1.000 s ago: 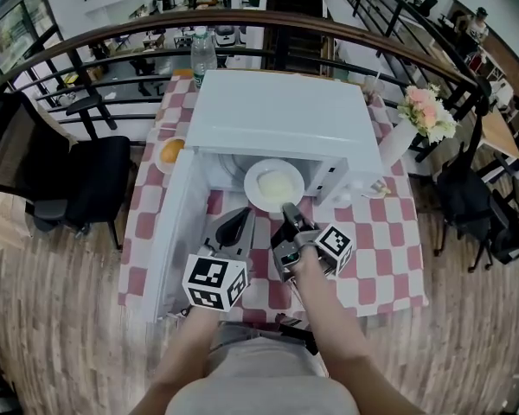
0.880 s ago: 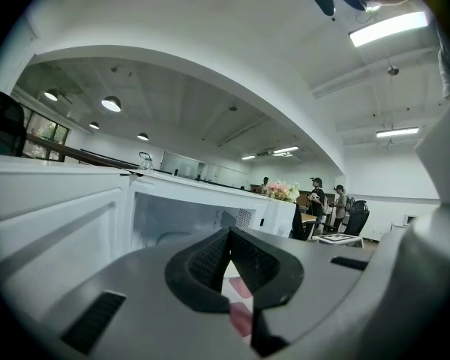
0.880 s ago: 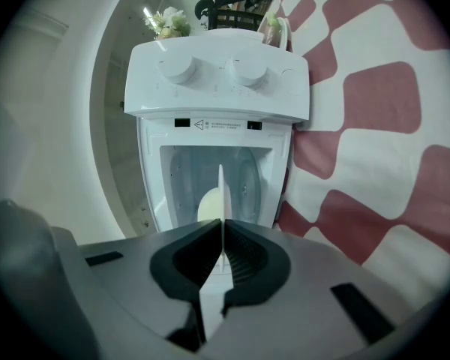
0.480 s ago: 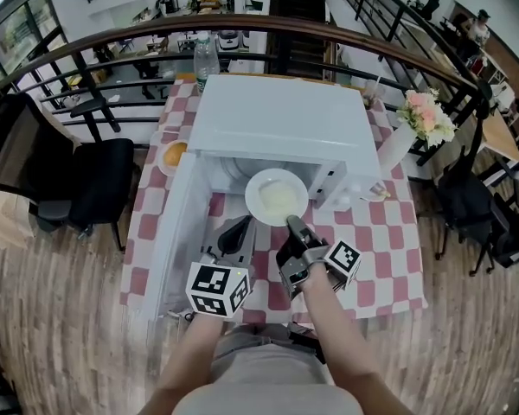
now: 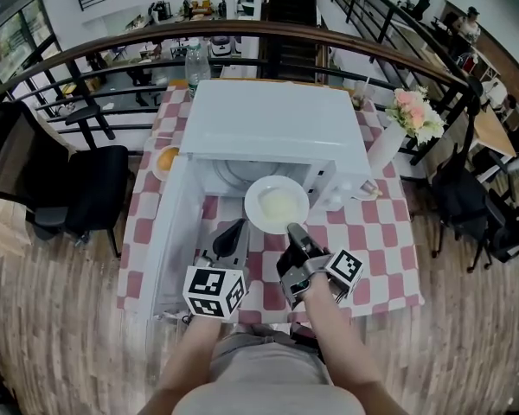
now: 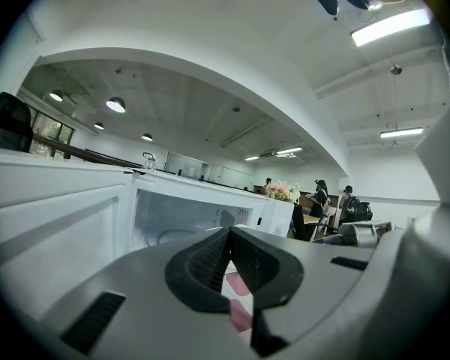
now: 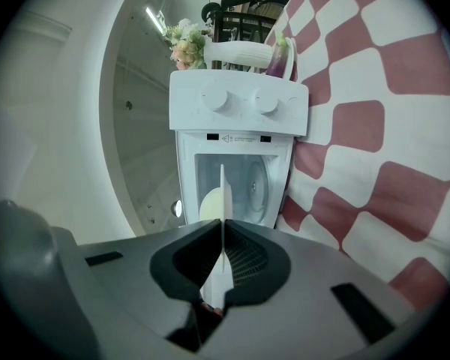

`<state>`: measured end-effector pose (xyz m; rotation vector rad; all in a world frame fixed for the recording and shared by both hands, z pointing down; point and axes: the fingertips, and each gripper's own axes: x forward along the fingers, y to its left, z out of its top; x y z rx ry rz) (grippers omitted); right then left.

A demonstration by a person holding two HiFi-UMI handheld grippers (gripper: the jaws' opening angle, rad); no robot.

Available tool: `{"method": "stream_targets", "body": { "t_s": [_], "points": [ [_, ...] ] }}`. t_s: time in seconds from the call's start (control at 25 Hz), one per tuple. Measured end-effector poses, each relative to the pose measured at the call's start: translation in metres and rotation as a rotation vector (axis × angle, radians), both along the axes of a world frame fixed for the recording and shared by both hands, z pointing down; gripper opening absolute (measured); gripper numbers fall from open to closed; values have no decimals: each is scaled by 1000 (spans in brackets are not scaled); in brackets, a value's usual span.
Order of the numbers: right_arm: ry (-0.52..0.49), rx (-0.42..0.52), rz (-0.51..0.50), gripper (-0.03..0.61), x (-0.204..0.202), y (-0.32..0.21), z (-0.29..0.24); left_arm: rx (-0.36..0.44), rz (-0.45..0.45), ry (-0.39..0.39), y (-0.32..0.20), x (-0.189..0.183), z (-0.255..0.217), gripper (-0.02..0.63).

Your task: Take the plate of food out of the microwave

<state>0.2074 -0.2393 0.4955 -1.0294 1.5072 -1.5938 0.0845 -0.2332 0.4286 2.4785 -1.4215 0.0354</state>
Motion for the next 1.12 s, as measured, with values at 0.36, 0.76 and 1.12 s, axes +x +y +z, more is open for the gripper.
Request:
{"method": "stream_targets", "body": {
  "t_s": [0.36, 0.76, 1.12],
  "points": [
    [1, 66, 26, 31, 7, 12, -17, 15, 0, -6, 0, -1, -4, 2],
    [-9, 113, 47, 31, 7, 15, -27, 37, 30, -19, 5, 5, -11, 2],
    [-47, 151, 90, 34, 4, 17, -39, 58, 66, -22, 14, 20, -10, 2]
  ]
}}
